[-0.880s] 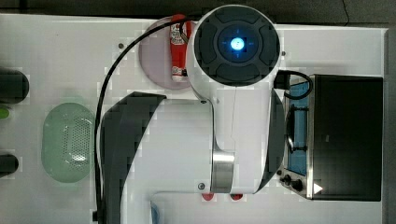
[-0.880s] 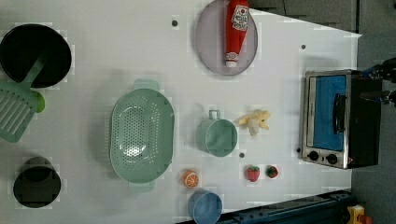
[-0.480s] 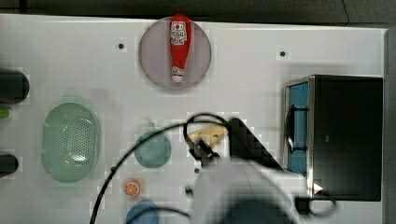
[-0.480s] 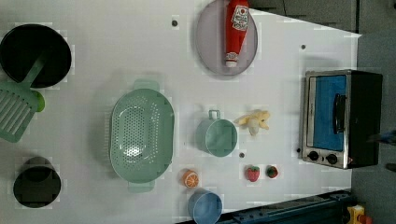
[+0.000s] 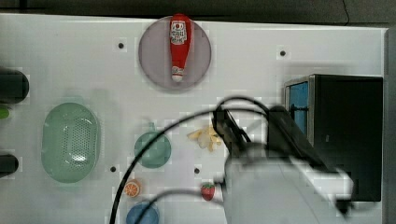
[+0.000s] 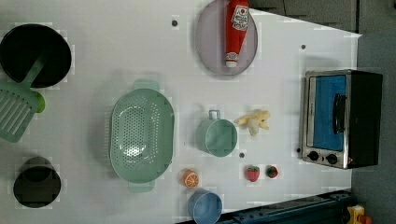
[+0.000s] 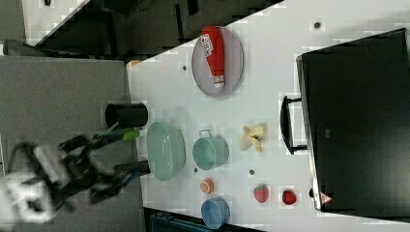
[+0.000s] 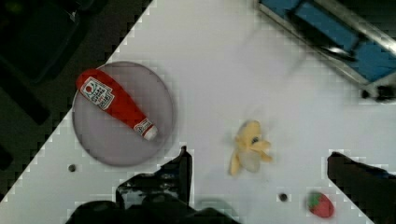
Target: Pick banana from table and place on oven.
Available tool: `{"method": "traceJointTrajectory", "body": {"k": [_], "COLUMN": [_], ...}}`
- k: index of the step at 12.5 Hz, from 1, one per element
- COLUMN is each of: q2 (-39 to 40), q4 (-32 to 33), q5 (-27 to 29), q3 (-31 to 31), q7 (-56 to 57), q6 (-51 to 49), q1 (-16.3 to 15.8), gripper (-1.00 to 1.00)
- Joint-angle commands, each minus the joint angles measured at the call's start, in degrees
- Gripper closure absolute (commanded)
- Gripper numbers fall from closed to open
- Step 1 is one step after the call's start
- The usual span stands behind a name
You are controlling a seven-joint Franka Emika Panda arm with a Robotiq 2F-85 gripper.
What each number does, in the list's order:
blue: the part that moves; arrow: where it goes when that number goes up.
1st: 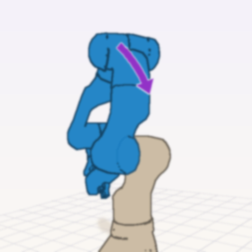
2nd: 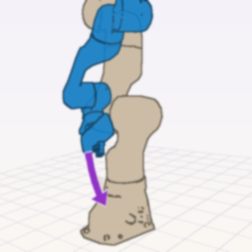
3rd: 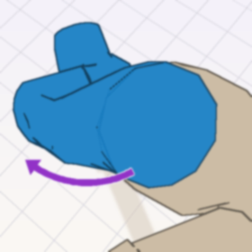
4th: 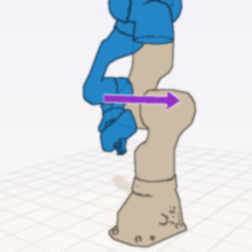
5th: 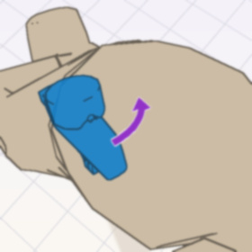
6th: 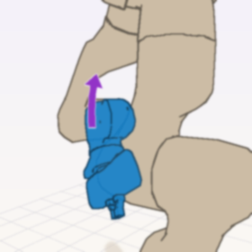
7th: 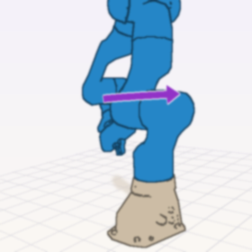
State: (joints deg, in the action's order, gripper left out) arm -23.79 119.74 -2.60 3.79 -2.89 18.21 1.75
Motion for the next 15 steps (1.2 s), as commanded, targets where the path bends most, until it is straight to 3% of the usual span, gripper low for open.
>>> {"method": "traceJointTrajectory", "body": {"k": [1, 10, 15], "q2": [9.98, 29.93, 38.73], "q4": [8.08, 18.57, 21.12], "q5": [0.17, 0.17, 0.18], "q3": [-1.32, -1.18, -1.09], "q7": [0.05, 0.05, 0.05], "q6": [4.68, 35.18, 46.00], "q1": [-1.10, -1.09, -1.00], "gripper": [-1.00, -1.00, -1.00]}}
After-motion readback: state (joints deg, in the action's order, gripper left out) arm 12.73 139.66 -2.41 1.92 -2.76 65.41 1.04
